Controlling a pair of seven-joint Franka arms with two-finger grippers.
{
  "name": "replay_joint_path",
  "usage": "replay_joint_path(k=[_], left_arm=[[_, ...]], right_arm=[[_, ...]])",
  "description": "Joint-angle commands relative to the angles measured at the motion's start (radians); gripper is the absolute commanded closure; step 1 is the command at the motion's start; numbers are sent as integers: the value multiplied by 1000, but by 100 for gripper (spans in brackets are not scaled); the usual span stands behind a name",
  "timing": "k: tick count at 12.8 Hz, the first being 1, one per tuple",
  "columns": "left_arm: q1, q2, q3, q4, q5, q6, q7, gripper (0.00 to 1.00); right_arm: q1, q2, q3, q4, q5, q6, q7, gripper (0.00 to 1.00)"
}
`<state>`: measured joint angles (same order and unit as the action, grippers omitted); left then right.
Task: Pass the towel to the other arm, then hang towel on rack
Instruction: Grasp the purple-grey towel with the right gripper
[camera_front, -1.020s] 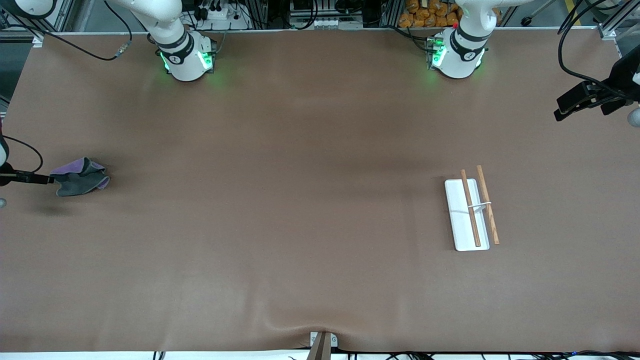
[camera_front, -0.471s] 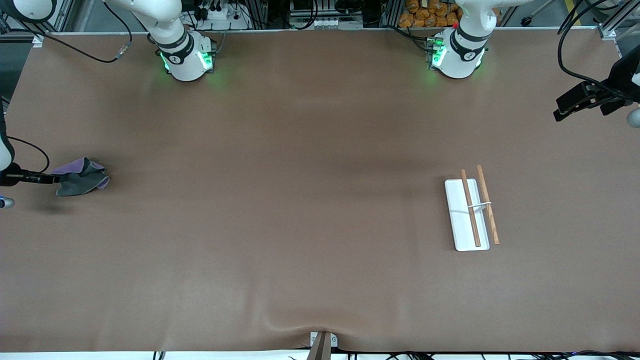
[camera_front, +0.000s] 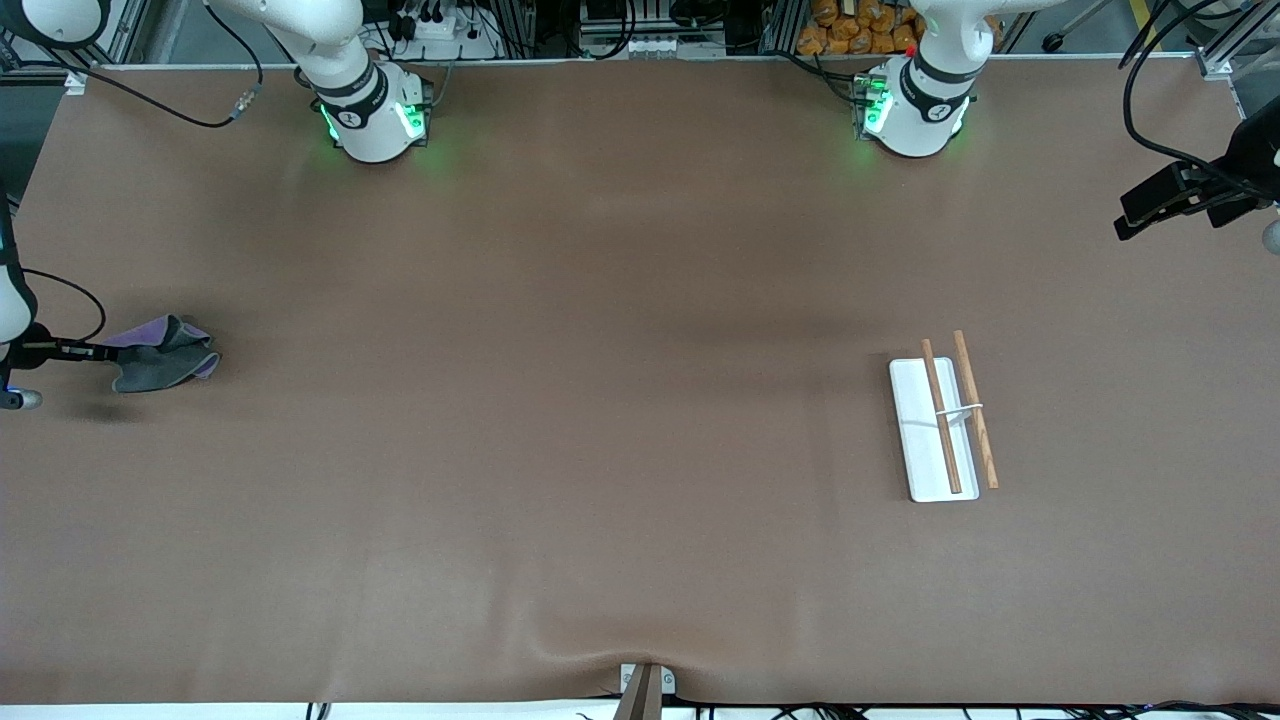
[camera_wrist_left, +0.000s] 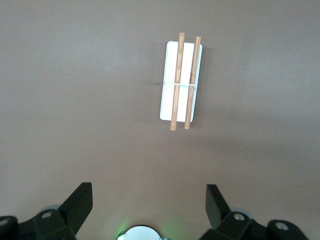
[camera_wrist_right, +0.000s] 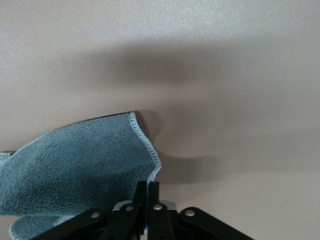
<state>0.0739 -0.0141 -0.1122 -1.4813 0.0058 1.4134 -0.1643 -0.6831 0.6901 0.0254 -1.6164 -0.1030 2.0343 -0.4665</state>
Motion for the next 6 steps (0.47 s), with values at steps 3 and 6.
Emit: replay_joint_path(k=[3, 6], left_arm=[[0, 23, -7, 15, -18, -8, 22, 0], [0, 39, -7, 19, -20, 7, 23, 0]], right_arm=[[-6, -17, 24, 15, 11, -72, -21, 100], [30, -18, 24, 104, 13, -230, -17, 100]])
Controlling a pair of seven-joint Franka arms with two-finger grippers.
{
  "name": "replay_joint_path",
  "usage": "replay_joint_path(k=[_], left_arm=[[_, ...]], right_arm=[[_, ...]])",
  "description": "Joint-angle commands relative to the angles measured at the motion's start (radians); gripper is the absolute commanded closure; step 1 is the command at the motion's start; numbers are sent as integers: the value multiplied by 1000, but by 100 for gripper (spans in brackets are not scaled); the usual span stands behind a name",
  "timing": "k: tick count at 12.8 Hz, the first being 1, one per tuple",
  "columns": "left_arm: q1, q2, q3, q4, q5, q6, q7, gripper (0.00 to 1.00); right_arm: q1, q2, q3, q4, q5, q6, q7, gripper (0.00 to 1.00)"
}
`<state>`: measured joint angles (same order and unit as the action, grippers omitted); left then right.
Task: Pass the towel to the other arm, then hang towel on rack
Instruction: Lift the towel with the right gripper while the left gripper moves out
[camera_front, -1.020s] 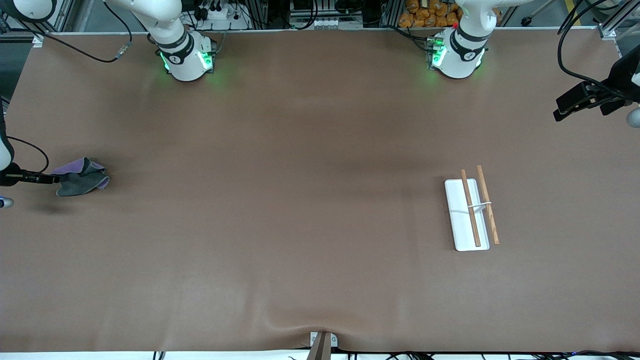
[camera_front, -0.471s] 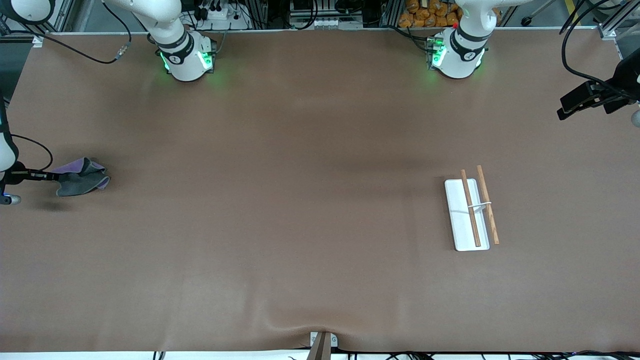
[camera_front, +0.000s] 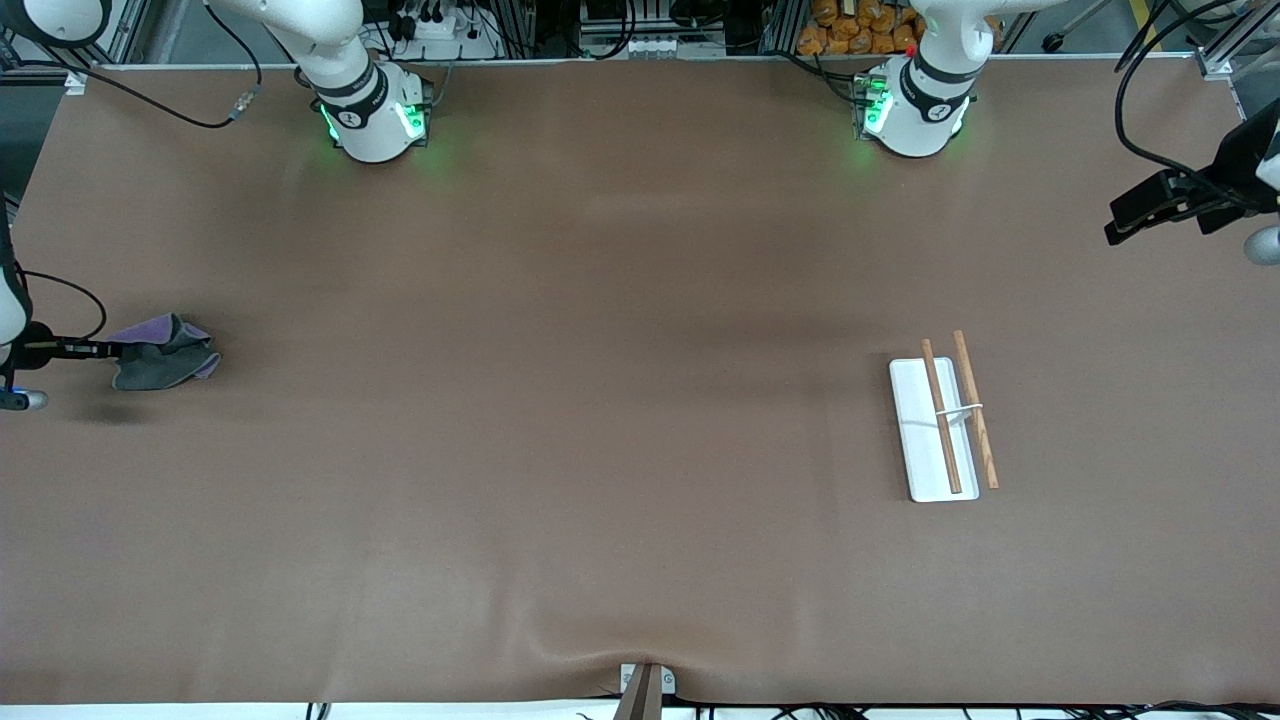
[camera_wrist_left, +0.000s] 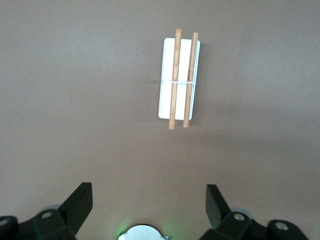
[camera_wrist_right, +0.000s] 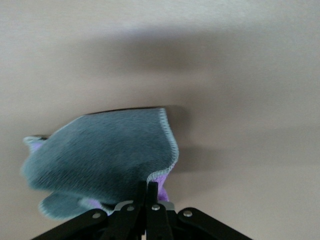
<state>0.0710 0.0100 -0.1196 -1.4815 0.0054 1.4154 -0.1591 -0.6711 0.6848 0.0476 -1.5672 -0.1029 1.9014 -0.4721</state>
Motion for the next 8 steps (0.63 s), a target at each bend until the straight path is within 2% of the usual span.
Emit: replay_joint_path(k=[1, 5, 8], left_arm=[[3, 13, 0, 20, -19, 25, 18, 0], [7, 22, 0, 18, -19, 54, 18, 0], [10, 22, 0, 20, -16, 56, 16, 0]], right_arm=[[39, -13, 2, 84, 12, -163, -5, 100], [99, -50, 2, 134, 12, -257, 6, 100], [149, -105, 2, 135, 14, -350, 111, 100]])
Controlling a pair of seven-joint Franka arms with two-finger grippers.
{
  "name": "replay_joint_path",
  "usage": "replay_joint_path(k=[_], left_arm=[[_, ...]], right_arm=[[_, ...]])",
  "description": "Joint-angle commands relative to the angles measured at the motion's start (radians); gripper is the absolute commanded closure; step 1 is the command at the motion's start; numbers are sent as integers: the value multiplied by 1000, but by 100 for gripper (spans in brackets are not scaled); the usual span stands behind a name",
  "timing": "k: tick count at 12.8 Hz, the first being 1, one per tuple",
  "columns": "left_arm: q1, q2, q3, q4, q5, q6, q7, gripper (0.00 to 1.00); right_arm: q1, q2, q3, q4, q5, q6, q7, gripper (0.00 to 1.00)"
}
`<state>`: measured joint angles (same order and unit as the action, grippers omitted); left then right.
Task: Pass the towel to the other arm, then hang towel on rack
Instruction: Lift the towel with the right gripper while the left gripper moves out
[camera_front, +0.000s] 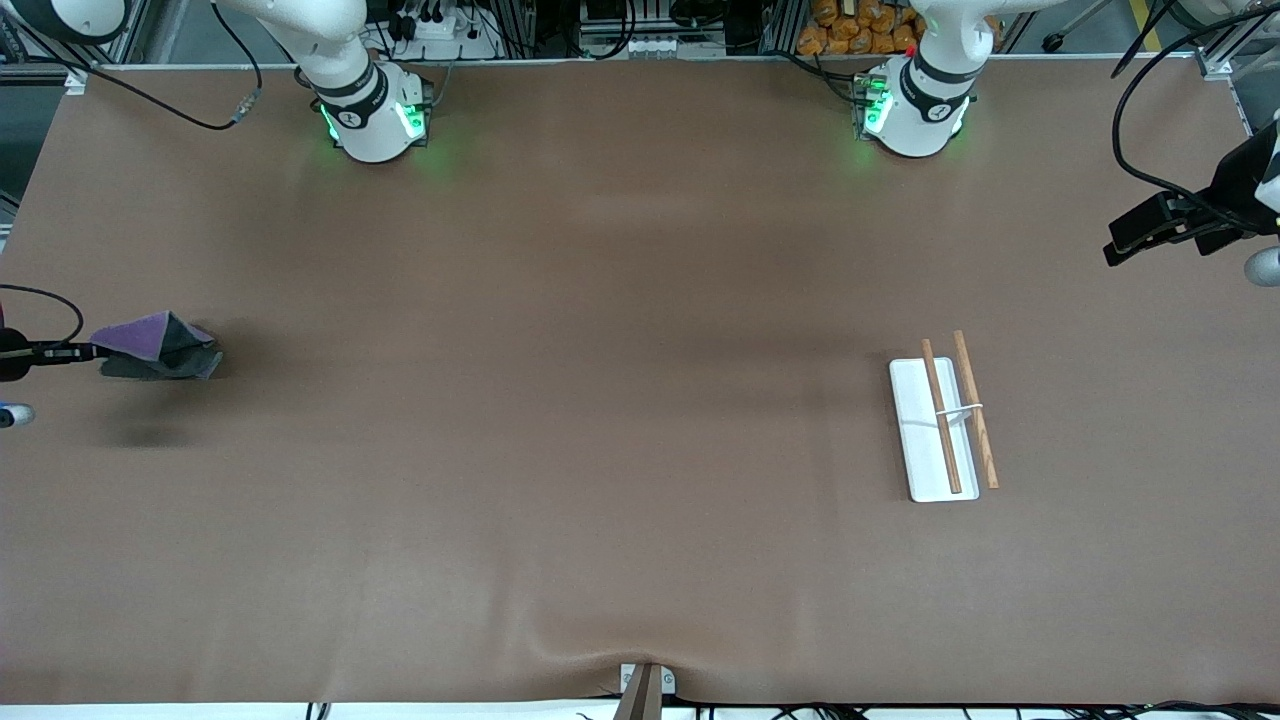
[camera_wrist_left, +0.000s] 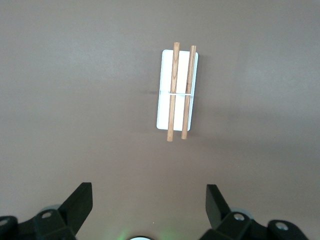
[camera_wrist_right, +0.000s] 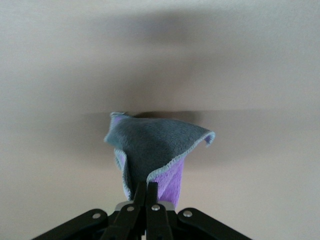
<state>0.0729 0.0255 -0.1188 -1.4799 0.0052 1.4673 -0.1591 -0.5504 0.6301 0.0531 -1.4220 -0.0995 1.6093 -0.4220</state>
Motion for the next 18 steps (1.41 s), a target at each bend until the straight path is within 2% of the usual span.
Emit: replay_joint_path(k=[1, 4, 9, 13, 18], left_arm=[[10, 5, -1, 17, -16, 2, 16, 0], [8, 2, -2, 12, -11, 2, 16, 0], [7, -4, -4, 15, -13, 2, 18, 0], [8, -6, -4, 12, -16, 1, 18, 0], [-36, 51, -13, 15, -22, 47, 12, 0]], right_arm=[[58, -72, -4, -11, 11, -92, 107, 100], [139, -121, -1, -11, 29, -178, 250, 100], [306, -194, -1, -6, 165, -307, 512, 100], [433, -231, 2, -5, 266, -348, 779, 100], [555, -248, 1, 14, 546, -342, 1161, 100]])
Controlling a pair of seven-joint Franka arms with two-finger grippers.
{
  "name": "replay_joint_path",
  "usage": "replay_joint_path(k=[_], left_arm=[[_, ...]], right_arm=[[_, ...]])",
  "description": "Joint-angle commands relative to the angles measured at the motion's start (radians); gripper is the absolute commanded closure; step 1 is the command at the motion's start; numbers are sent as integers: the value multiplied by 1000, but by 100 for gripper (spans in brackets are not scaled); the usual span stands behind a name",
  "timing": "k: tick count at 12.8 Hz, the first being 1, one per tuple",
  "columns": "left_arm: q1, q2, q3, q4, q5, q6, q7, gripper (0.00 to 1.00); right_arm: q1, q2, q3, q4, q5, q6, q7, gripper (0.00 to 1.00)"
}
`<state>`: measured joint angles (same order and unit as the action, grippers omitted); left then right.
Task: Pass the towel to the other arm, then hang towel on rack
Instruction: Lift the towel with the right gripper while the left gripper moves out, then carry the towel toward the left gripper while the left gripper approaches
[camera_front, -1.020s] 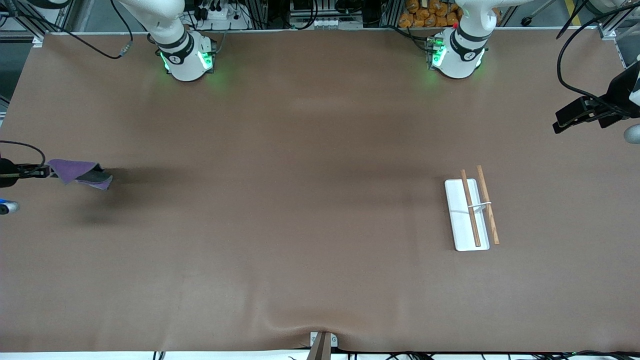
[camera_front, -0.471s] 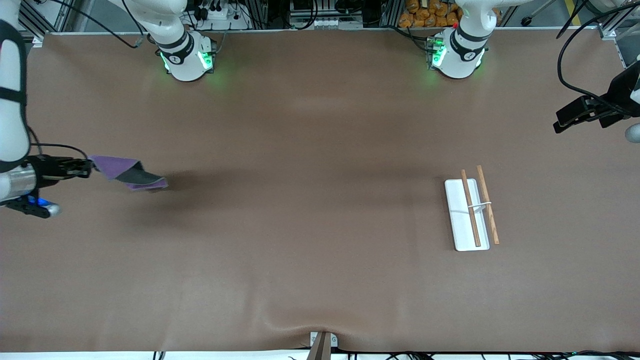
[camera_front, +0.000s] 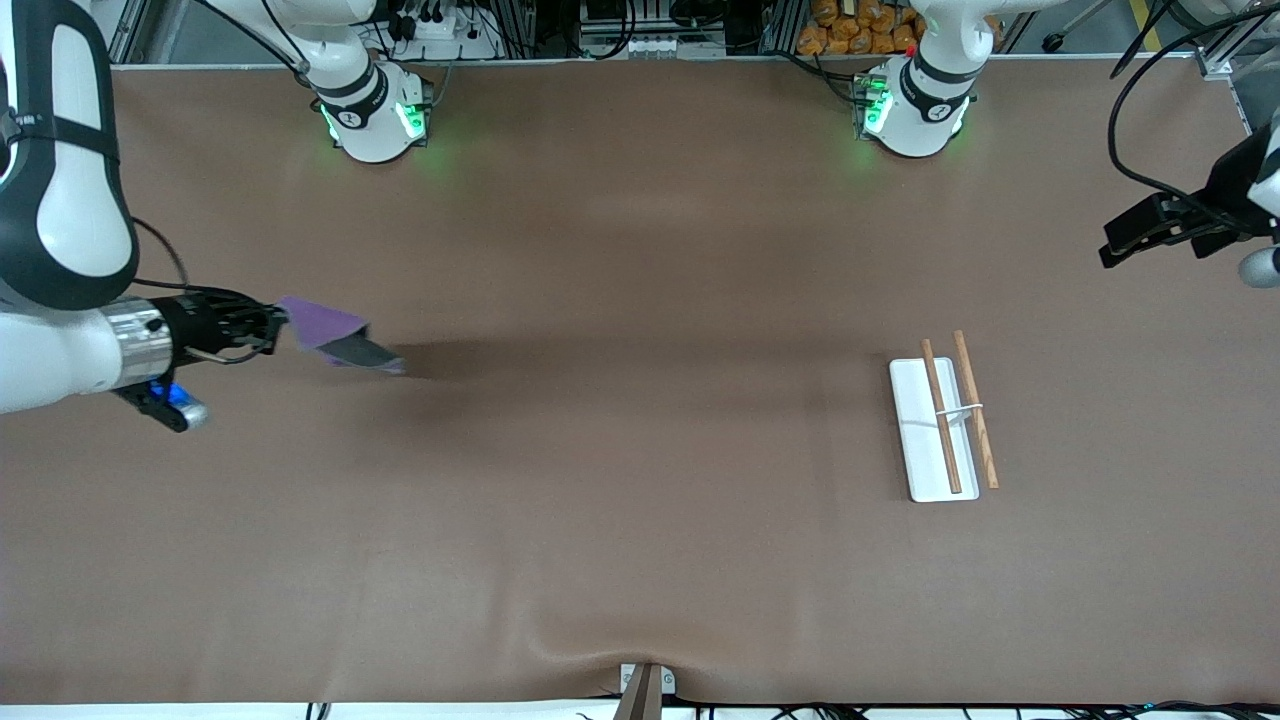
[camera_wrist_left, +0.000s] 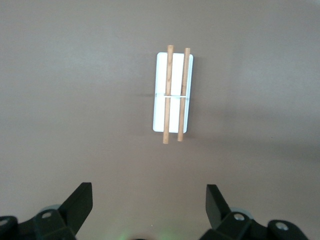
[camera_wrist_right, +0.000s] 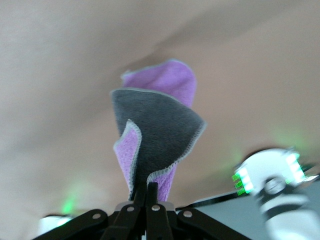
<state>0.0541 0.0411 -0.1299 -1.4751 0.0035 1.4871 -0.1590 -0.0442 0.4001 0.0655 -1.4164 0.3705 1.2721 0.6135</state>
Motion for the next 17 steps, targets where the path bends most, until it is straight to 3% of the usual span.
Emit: replay_joint_path(k=[1, 3, 10, 17], left_arm=[[-28, 54, -2, 10, -25, 50, 10, 0], [-30, 94, -2, 10, -81, 114, 0, 0], [-97, 272, -13, 10, -276, 317, -132, 0], [-227, 359, -13, 10, -284, 357, -493, 0]], right_arm=[[94, -18, -15, 32, 105, 1, 205, 100], [185, -14, -15, 65, 122, 38, 361, 100], [455, 16, -16, 63, 229, 401, 771, 100], [615, 108, -16, 60, 401, 872, 1083, 100]])
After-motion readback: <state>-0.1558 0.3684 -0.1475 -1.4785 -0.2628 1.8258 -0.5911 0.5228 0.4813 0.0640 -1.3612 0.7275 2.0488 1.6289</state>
